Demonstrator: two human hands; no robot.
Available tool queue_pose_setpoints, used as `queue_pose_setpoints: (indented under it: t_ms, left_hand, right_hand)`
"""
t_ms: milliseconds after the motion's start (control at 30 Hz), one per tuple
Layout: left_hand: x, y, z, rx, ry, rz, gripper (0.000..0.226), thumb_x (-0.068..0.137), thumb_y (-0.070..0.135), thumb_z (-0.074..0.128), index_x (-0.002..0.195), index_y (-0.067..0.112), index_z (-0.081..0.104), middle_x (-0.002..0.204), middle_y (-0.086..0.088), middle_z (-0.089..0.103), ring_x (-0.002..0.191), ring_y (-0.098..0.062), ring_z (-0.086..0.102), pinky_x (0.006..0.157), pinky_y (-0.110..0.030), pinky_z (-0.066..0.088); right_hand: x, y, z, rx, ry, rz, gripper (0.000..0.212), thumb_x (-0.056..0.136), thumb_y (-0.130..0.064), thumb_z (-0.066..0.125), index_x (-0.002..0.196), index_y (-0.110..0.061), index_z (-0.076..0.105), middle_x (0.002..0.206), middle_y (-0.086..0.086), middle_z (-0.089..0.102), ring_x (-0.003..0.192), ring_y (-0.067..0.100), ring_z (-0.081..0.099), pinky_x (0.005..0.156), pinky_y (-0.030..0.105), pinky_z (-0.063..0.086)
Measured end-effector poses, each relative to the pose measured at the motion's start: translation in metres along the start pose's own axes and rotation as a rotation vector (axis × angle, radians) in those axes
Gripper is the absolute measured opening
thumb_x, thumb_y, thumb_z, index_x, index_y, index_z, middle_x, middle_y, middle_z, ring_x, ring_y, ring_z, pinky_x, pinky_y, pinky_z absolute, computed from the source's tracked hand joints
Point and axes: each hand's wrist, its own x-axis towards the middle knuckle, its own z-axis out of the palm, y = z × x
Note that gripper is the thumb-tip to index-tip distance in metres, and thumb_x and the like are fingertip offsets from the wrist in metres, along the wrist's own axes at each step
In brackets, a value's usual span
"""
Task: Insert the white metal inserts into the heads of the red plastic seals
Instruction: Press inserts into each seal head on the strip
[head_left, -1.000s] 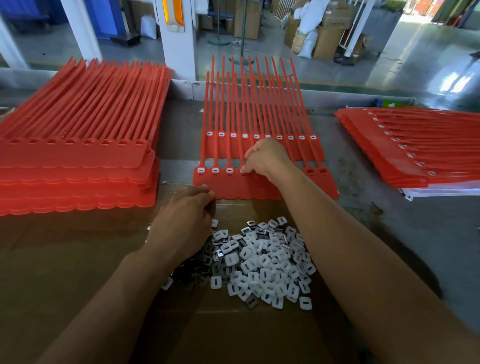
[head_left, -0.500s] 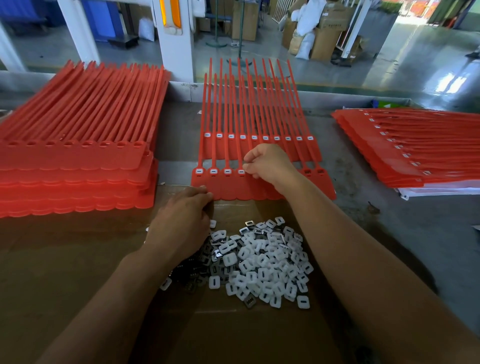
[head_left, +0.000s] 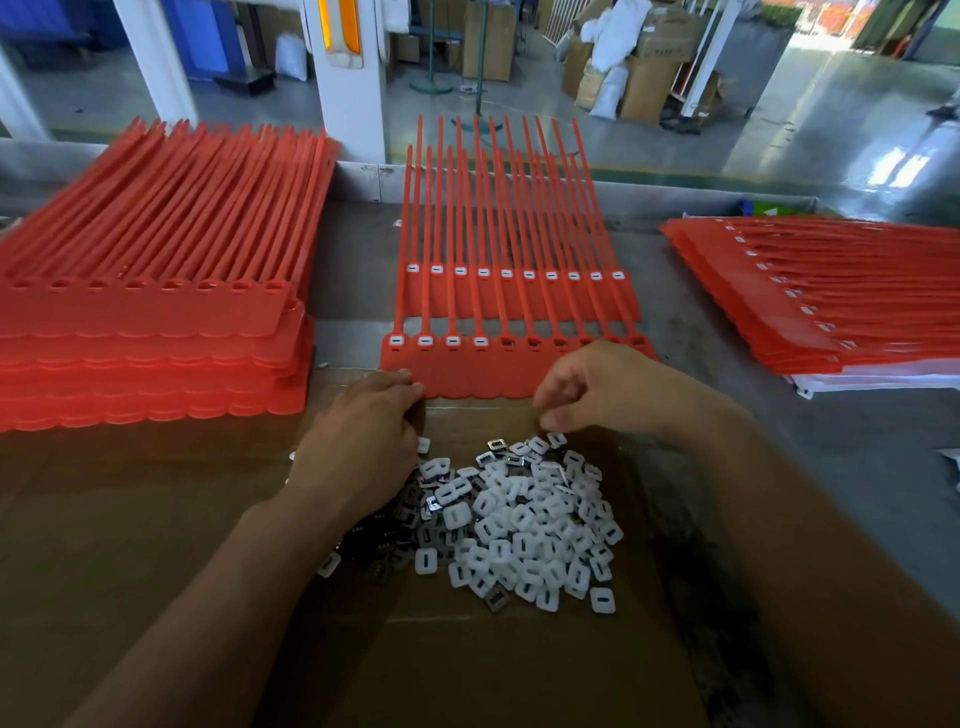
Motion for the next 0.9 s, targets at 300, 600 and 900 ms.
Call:
queue_pose_setpoints:
  t_ms: [300,600,900]
  left_hand:
    - [0.0,0.0,0.0,0.003,-0.014,-0.006,0.046,0.09,0.008,0.041,0.134,0.019,0.046,0.147,0.005,0.034,0.134,-0.014,0.03,0.112,-0.034,0.023]
    - [0.0,-0.001,0.001,-0.01,0.015,0.006,0.044,0.089,0.008,0.043,0.132,0.016,0.049,0.145,0.004,0.038,0.132,-0.014,0.033,0.11,-0.031,0.025]
    - [0.0,-0.001,0.002,0.001,0.014,0.005,0.045,0.089,0.008,0.042,0.133,0.018,0.048,0.145,0.005,0.036,0.133,-0.014,0.031,0.11,-0.031,0.024]
  right_hand:
    - [-0.001,0.004,0.009,-0.248,0.024,-0.004,0.018,0.081,-0.024,0.069,0.069,-0.03,0.057,0.077,-0.019,0.052,0.077,-0.001,0.05,0.06,0.014,0.034]
    - [-0.01,0.009,0.02,-0.343,0.095,-0.117,0.018,0.089,-0.024,0.058,0.076,-0.027,0.047,0.08,-0.017,0.044,0.082,0.004,0.046,0.068,0.019,0.032]
    - [-0.008,0.006,0.013,0.02,0.279,-0.128,0.014,0.089,-0.022,0.058,0.078,-0.031,0.055,0.08,-0.018,0.058,0.074,-0.008,0.052,0.061,0.009,0.033]
